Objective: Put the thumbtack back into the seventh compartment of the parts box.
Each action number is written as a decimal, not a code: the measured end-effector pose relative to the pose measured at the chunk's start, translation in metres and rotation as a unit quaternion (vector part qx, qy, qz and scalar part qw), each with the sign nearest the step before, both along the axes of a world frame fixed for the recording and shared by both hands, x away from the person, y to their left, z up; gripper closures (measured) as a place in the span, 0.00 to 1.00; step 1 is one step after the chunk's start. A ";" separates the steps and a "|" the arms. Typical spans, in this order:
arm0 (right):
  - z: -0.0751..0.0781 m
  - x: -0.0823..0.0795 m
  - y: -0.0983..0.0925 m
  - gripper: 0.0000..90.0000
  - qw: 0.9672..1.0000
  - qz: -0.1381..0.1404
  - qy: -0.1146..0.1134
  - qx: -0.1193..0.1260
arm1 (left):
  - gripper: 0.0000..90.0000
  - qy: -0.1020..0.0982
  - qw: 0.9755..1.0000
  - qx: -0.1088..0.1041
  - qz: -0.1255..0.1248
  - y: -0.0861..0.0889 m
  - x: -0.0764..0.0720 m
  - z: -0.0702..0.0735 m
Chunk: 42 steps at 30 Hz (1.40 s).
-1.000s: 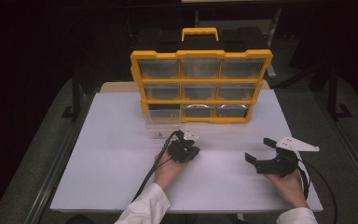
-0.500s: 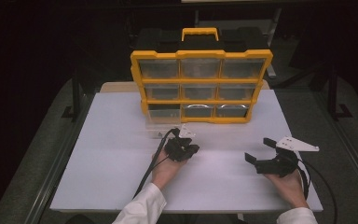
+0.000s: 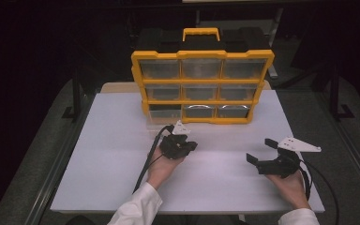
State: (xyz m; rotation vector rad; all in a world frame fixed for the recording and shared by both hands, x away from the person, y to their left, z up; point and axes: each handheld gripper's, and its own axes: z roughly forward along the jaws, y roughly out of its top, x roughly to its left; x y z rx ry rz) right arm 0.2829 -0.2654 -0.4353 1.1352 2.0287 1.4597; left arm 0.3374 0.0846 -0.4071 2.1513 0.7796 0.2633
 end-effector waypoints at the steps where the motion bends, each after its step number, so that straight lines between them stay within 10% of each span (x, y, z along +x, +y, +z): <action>1: 0.000 0.000 0.000 0.00 1.000 -0.001 0.000 0.001 | 0.97 -0.002 1.000 0.001 0.000 0.001 0.000 0.002; 29: 0.002 -0.004 0.004 0.00 1.000 0.002 0.003 0.005 | 0.98 -0.044 0.998 0.012 0.052 0.055 -0.003 0.055; 42: 0.002 -0.004 0.004 0.00 1.000 0.004 0.000 0.010 | 0.98 -0.057 0.995 0.001 0.081 0.071 0.019 0.072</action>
